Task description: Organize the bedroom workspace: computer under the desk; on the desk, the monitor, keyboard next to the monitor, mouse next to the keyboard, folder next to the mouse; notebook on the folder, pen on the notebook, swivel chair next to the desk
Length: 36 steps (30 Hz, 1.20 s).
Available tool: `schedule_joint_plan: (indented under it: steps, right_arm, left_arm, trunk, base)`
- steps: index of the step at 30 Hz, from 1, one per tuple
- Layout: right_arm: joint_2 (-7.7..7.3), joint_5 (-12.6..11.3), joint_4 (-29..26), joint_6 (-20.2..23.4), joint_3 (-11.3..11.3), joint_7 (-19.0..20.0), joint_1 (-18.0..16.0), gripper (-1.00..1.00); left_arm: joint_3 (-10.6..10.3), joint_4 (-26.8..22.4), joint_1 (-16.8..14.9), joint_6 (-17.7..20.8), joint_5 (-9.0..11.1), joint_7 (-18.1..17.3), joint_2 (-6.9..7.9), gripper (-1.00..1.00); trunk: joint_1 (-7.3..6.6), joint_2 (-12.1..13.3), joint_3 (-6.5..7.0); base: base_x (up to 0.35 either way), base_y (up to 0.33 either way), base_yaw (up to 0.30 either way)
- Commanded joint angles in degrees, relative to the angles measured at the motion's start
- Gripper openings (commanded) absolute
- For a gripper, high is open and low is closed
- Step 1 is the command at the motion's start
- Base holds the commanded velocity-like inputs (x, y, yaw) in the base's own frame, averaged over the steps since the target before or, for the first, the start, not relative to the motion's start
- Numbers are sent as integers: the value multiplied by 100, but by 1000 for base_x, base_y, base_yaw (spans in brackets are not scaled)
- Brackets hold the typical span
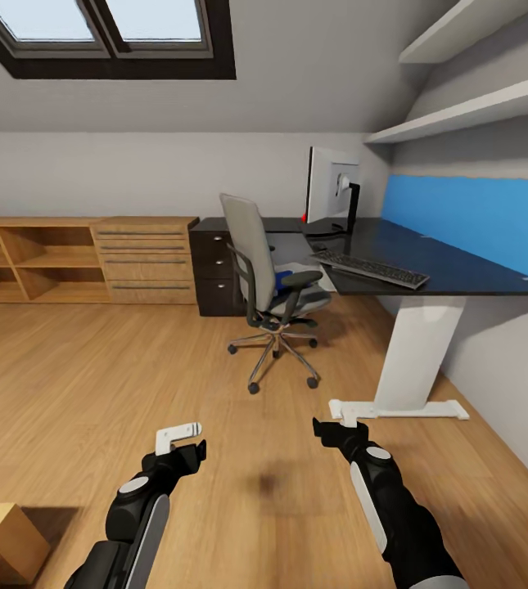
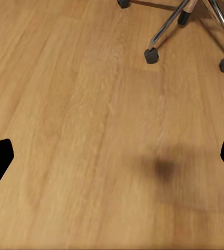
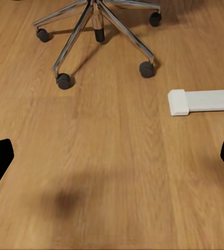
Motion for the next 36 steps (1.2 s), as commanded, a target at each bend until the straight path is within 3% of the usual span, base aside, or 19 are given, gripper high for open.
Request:
schedule_joint_plan:
  steps: [1, 30, 36]
  right_arm:
    - [-3, -3, -8, 28, 7, -20, -1, 100]
    - [-14, 22, 56, -17, 1, -26, 19, 100]
    - [-28, 38, 380, -600, 13, -20, 19, 100]
  left_arm:
    - [-6, 3, -3, 19, 59, 51, 2, 100]
    - [3, 18, -2, -7, 77, 40, 60, 100]
    - [4, 11, -2, -7, 78, 40, 64, 100]
  trunk:
    - [0, -2, -6]
    - [0, -2, -6]
    - [0, -2, -6]
  base:
    - [190, 0, 1]
    - [318, 0, 0]
    - [320, 0, 0]
